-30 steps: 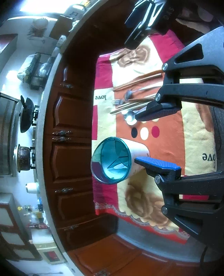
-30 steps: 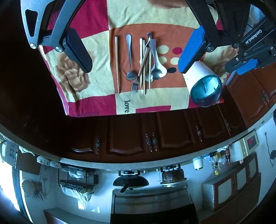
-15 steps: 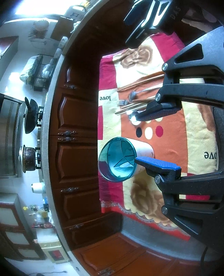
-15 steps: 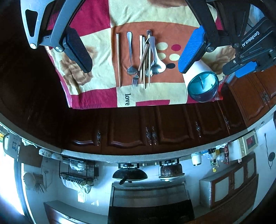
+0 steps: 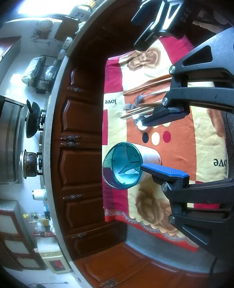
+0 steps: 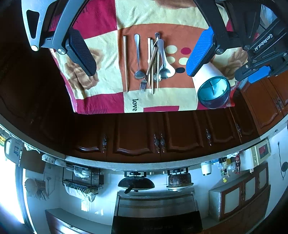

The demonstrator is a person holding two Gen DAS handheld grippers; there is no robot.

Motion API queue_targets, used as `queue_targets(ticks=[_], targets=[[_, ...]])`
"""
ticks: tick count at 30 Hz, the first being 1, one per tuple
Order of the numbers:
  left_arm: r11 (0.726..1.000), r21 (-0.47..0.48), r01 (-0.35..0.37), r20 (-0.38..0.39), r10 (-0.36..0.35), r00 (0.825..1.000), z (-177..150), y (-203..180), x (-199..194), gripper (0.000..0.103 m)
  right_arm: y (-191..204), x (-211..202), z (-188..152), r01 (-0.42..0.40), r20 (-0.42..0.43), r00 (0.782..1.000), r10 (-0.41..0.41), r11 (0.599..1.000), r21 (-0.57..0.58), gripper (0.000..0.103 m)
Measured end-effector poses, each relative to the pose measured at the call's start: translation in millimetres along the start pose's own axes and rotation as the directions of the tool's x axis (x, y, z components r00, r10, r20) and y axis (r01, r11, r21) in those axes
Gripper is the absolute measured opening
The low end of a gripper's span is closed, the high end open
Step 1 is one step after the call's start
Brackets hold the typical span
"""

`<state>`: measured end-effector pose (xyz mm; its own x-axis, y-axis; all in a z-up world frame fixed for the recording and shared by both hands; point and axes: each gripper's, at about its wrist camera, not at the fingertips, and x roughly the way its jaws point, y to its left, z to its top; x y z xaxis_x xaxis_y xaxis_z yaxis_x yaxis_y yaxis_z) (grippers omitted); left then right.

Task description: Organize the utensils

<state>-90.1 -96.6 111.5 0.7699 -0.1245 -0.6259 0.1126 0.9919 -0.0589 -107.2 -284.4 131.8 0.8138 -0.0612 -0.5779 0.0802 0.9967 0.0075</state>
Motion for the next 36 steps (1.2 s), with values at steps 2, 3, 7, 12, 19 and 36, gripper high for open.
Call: queue_targets(ticks=[2,3,7,12,19,36], targets=[[1.000,0.002,0.002,-0.003,-0.002,1.000,0,-1,1,0.042,1,1,0,0.003,-0.002,1.000,-0.003,1.000,-0.002,0.099],[1.000,0.003,0.003,-0.006,-0.003,1.000,0,-1,1,0.042,1,1,0,0.005,-0.003,1.000,-0.005,1.000,-0.003,0.099],[1.000,-0.004,0.007,-0.014,-0.007,1.000,0,0,4,0.042,1,3,-1,0.004,-0.009,1.000,-0.004,1.000,-0.002,0.099],[1.000,-0.005,0.008,-0.017,-0.008,1.000,0,0,5,0.042,2,5,-2,0.007,-0.011,1.000,-0.007,1.000,-0.004,0.099],[1.000,-0.005,0.011,-0.026,-0.011,1.000,-3,0,8,0.042,2,7,-2,0.004,-0.017,1.000,-0.004,1.000,-0.007,0.099],[1.000,-0.001,0.014,-0.029,-0.014,0.999,-5,-3,8,0.042,5,11,-2,0.010,-0.027,1.000,-0.011,1.000,-0.019,0.099]])
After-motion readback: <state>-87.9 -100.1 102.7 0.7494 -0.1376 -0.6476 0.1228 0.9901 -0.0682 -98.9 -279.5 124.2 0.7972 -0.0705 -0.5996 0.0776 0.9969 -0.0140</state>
